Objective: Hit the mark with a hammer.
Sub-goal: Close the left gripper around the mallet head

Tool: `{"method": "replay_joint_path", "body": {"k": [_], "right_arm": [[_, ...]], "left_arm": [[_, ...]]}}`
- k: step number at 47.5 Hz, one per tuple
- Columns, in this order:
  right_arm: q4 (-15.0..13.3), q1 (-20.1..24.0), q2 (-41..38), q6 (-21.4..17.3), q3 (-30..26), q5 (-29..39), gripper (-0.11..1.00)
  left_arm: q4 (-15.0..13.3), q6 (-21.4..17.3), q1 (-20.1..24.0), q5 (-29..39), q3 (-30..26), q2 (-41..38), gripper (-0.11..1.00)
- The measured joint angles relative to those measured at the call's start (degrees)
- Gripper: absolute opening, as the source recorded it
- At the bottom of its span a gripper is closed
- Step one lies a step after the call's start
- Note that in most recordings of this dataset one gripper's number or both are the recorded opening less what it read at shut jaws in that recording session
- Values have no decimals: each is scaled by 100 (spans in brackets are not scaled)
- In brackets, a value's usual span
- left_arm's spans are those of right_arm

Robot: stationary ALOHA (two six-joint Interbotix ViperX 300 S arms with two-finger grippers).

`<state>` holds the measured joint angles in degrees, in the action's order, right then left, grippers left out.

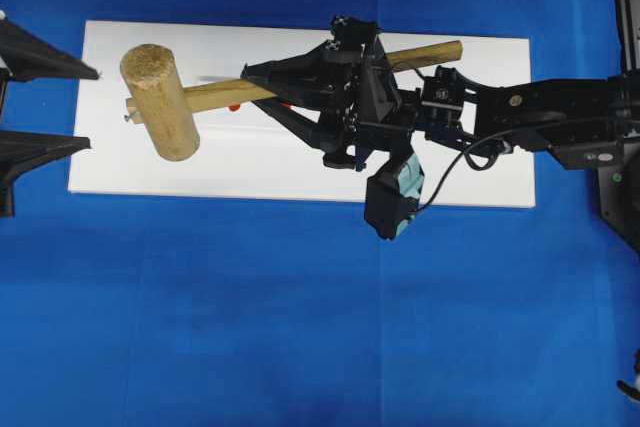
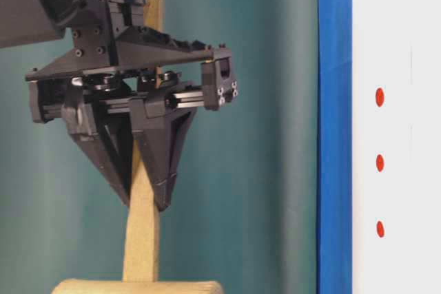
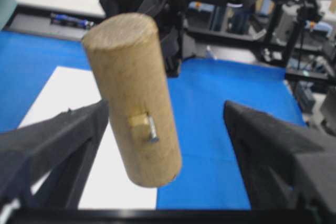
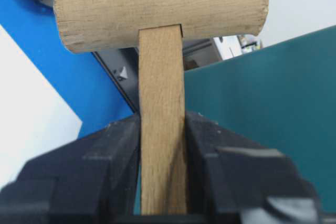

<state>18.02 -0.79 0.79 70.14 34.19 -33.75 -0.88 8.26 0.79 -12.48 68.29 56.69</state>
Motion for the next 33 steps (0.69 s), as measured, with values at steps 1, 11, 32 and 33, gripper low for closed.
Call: {"method": "replay_joint_path", "body": {"k": [1, 11, 32, 33], "right_arm": [[0, 0, 9, 18, -9, 0, 10], [0, 0, 9, 229, -9, 18, 10], [0, 0, 9, 255, -44, 97, 10], [0, -9, 0, 264, -44, 105, 10]], "left_arm": [[-9, 26, 26, 0, 0, -9, 91], [-9, 167, 229, -220, 0, -229, 91], [-9, 229, 281, -1230, -316, -1521, 91], [-9, 229, 281, -1266, -334, -1564, 91]]}}
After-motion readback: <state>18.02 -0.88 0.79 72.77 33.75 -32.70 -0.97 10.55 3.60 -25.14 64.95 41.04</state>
